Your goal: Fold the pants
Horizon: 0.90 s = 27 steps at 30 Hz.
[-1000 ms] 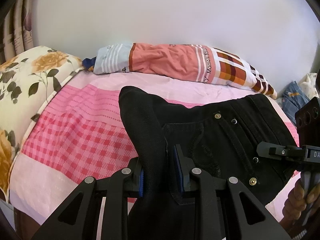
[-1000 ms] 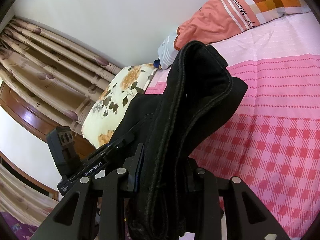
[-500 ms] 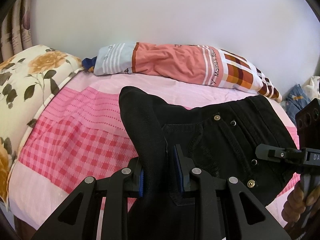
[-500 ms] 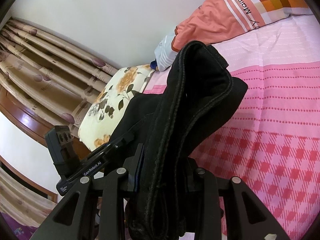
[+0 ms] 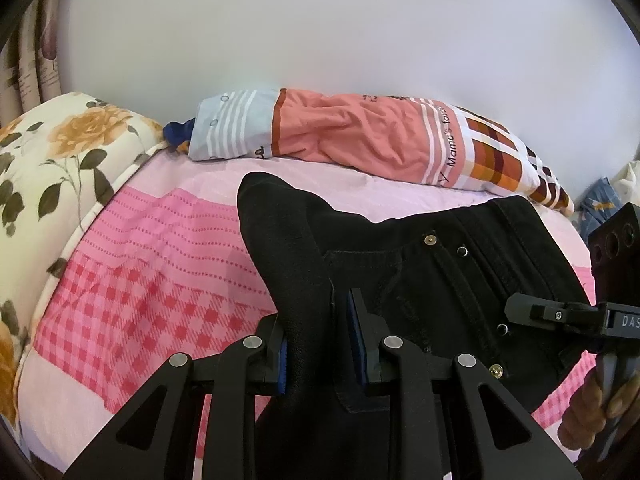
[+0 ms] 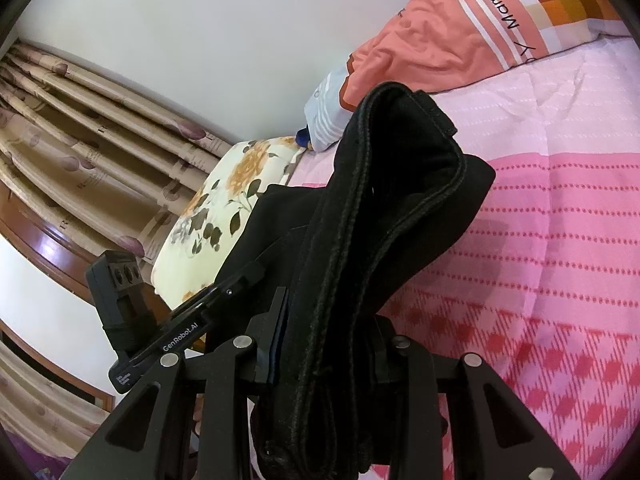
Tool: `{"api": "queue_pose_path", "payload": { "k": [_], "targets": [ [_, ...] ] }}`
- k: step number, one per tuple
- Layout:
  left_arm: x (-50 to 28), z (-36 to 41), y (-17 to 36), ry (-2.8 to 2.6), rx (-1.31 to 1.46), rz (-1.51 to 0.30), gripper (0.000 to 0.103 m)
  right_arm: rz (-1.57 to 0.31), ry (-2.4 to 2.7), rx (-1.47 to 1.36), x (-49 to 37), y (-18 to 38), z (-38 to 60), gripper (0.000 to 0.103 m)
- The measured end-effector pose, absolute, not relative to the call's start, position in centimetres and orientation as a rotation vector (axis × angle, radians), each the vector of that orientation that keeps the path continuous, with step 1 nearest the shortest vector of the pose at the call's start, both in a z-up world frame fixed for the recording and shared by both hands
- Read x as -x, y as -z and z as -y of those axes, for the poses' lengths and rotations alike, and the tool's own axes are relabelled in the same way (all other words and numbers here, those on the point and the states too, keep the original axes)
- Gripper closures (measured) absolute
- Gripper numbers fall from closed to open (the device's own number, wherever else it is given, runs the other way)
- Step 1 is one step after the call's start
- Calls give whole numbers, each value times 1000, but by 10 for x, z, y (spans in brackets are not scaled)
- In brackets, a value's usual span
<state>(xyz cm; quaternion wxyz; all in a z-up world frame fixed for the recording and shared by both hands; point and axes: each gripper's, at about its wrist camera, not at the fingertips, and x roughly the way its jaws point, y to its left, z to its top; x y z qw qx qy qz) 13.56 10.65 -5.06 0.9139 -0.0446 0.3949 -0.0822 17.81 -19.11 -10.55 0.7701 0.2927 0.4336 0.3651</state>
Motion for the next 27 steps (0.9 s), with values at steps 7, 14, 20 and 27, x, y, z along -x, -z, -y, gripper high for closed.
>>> {"api": "queue_pose_path", "payload": {
  "k": [7,14,20,27],
  "targets": [
    [-155,-112,51,161,96,-807,78,-935,-797,-637,-196,107,185,73],
    [-167,-118,56,151,105,-809,78,-938,-800,-640,-207,111,180,73],
    [-182,-122,61,146,103,-812,78,-939,-801,-649,-218,116,177,73],
    [-204,-125,66,145,107,-810,78,-937,-799,-644,-239,120,173,73]
  ]
}}
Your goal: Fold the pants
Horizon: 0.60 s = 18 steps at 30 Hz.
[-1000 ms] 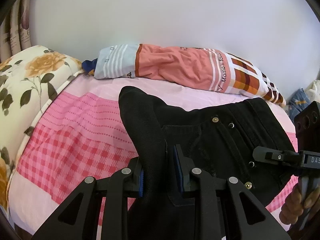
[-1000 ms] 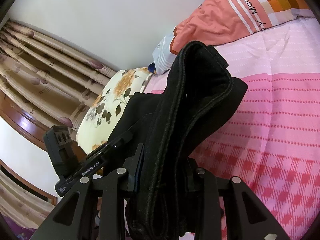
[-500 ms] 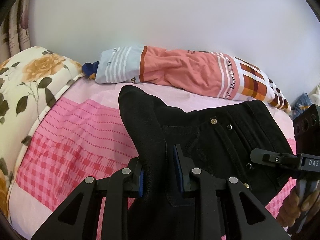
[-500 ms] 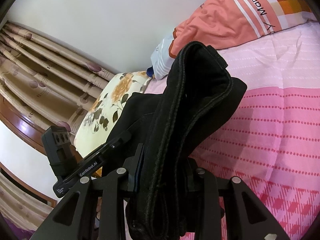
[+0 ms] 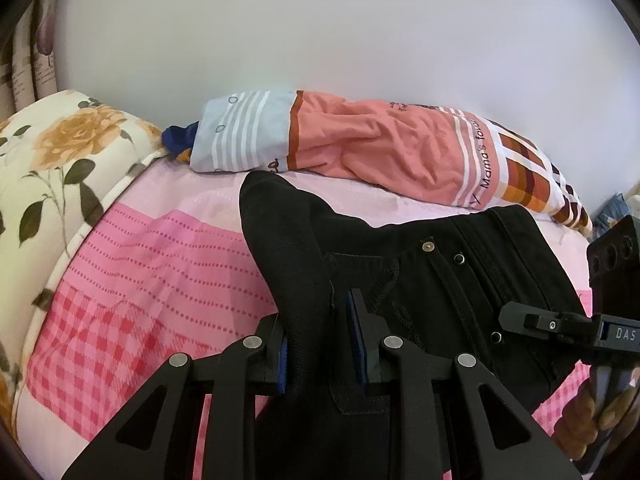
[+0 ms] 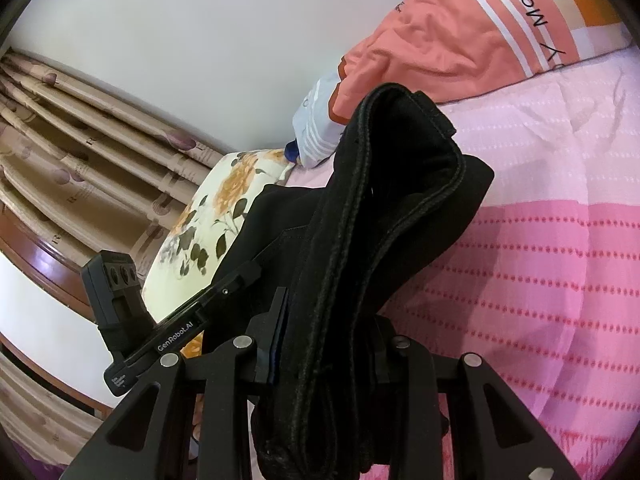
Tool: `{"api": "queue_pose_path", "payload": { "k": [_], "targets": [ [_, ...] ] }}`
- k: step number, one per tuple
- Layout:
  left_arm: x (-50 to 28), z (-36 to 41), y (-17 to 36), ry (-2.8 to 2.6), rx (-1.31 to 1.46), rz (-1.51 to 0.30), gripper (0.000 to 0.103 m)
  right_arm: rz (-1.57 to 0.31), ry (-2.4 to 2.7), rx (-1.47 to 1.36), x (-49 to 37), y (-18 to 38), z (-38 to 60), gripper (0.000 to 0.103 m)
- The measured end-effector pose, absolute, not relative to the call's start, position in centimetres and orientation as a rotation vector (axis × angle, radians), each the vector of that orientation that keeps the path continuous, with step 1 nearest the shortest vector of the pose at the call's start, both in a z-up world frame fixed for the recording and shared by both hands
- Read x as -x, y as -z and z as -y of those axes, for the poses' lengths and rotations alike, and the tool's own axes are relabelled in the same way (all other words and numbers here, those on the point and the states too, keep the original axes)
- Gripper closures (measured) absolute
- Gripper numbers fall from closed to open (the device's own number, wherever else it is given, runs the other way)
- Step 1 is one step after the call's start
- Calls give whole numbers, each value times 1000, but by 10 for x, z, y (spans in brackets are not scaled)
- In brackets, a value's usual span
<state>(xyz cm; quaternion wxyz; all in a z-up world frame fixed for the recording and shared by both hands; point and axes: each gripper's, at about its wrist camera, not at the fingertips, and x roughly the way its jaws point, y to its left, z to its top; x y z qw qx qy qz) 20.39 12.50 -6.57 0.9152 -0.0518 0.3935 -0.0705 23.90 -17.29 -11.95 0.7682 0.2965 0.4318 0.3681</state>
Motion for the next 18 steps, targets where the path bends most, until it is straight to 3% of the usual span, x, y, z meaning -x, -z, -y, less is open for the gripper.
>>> {"api": "queue_pose_path", "payload": {
  "k": [18],
  "targets": [
    [-259,-141,86,131,124,-814,78,-944,-809,-638,-286,135,161,73]
  ]
}}
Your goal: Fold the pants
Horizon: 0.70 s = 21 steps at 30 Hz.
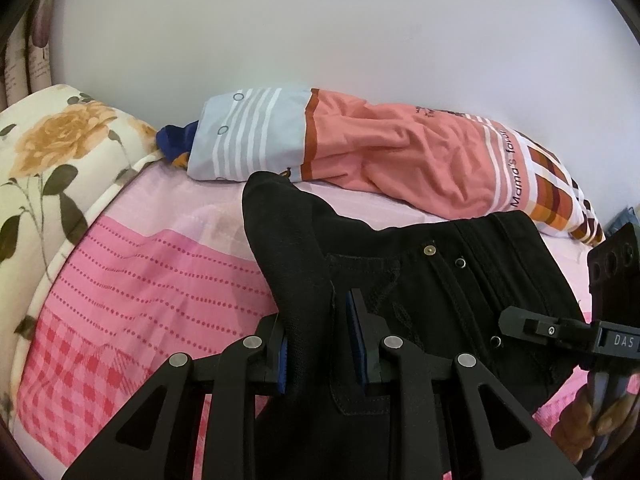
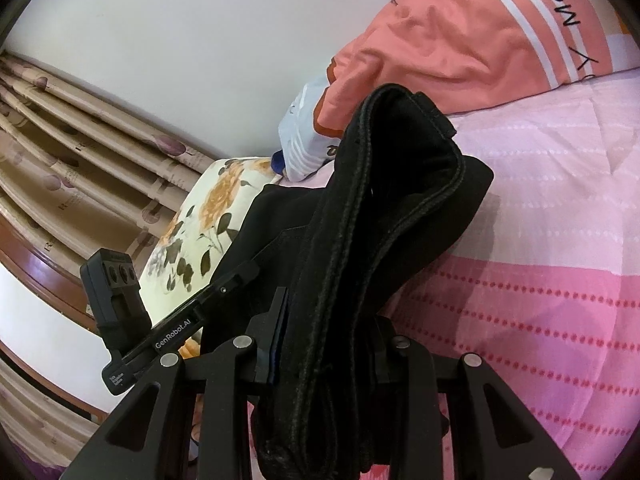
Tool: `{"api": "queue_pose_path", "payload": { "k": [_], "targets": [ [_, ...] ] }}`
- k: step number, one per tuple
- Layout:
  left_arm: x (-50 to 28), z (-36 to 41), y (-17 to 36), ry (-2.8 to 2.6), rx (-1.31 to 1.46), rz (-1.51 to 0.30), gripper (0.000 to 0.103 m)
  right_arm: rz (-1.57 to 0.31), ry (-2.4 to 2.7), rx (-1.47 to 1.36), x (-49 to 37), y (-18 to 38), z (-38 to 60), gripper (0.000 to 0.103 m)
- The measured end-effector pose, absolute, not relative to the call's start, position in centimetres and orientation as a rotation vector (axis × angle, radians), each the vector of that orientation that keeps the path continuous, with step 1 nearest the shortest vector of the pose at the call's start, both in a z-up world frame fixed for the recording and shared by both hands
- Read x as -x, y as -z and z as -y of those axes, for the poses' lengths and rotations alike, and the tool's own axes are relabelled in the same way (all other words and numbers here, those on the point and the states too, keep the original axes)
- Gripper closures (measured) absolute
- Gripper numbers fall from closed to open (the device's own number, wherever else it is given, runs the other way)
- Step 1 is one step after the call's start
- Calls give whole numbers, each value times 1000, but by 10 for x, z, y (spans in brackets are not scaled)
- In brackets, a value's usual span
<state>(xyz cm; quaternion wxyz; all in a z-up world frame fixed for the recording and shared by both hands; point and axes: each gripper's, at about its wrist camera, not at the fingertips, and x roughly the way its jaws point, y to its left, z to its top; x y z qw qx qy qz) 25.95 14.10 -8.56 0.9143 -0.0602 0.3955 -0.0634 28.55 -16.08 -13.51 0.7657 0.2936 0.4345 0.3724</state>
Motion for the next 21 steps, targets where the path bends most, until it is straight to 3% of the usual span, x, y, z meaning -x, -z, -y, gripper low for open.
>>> {"api": "queue_pose_path", "payload": {
  "k": [21],
  "targets": [
    [-298,-155,99,103,110,-787,78,-931,-809,-626,-310,145,160,74]
  ]
}}
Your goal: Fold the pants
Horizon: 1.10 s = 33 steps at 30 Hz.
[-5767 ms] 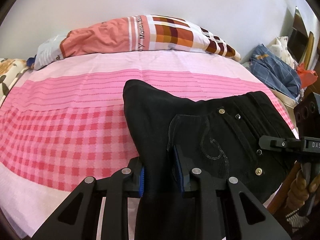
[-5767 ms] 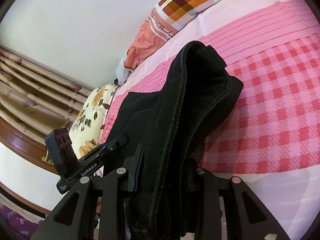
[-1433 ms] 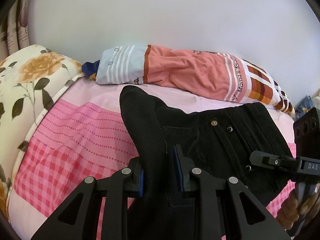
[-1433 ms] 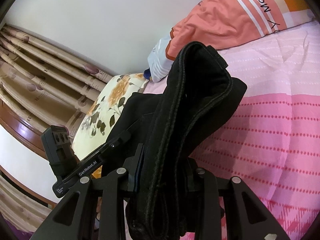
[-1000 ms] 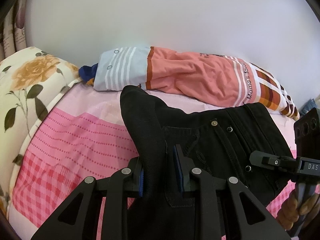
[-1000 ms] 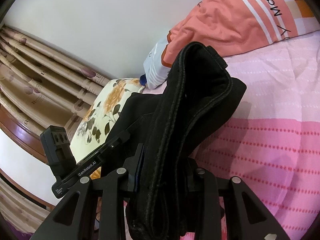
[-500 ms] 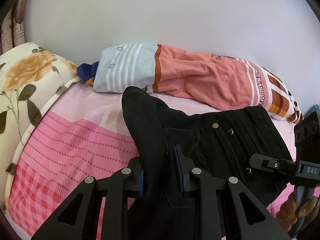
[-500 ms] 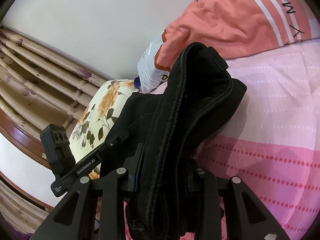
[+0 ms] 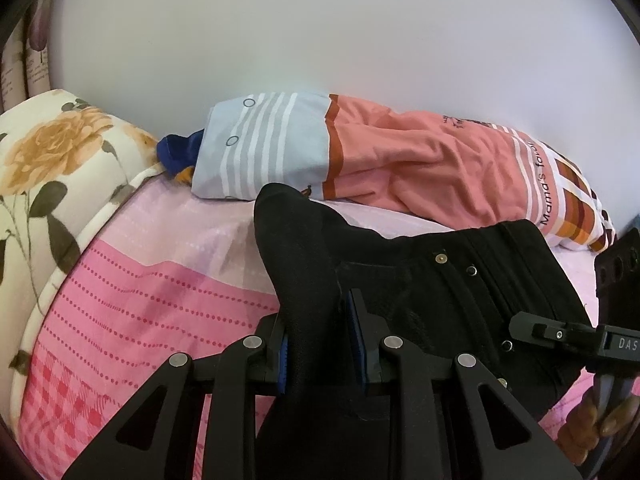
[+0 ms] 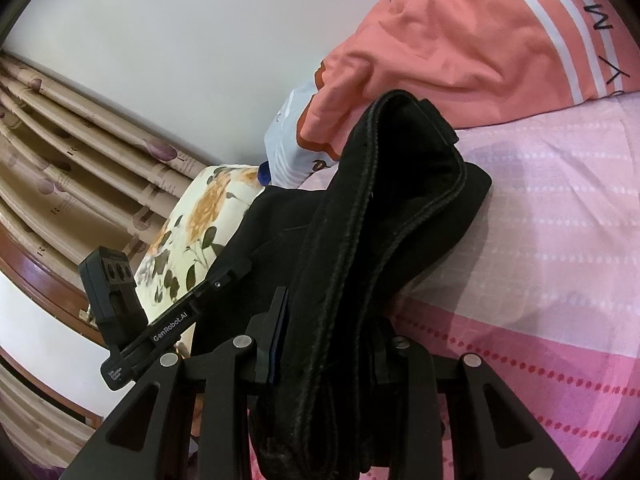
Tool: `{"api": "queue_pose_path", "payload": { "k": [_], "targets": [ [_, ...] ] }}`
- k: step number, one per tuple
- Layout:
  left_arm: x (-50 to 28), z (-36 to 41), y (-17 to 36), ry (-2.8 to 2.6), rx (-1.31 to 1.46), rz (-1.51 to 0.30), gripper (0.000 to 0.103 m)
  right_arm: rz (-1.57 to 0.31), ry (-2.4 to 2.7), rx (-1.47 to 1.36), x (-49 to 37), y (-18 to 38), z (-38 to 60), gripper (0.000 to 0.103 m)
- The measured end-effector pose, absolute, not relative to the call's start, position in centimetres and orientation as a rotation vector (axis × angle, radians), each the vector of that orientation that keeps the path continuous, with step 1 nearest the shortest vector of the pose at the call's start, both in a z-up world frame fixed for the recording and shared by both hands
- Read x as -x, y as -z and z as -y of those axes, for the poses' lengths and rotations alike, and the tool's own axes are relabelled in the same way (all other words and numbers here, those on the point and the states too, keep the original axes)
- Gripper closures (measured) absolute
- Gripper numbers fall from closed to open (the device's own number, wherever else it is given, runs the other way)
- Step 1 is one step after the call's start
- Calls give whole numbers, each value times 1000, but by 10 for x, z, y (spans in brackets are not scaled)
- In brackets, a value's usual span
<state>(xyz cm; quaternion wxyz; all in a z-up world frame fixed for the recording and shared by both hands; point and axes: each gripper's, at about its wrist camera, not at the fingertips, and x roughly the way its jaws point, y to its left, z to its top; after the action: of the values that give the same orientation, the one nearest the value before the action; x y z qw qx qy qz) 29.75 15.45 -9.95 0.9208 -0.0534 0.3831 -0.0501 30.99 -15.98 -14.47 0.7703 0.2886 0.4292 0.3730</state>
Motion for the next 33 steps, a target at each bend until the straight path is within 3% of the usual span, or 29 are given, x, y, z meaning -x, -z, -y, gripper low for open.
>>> {"api": "queue_pose_path", "payload": {
  "k": [8,11,14,16,20,33],
  "targets": [
    [-297,-164,114,69,116,-802,73,-932,-795,-616,-308,150,166,74],
    [-295,-169,122,40,126,-814,63,-933,-777,-591,-307,153,166,74],
    [-292,-170,127,-11,102,-810,44,-926,-759,-577,-306,154,166,73],
    [-290,-171,128,-18,99,-802,43,-924,-742,-569,-306,154,165,73],
    [-289,-172,133,-74,78,-806,20,-934,-704,-568,-310,158,165,61],
    [-269,-181,127,-114,108,-757,14,-679,-435,-478,-261,115,178,54]
  ]
}}
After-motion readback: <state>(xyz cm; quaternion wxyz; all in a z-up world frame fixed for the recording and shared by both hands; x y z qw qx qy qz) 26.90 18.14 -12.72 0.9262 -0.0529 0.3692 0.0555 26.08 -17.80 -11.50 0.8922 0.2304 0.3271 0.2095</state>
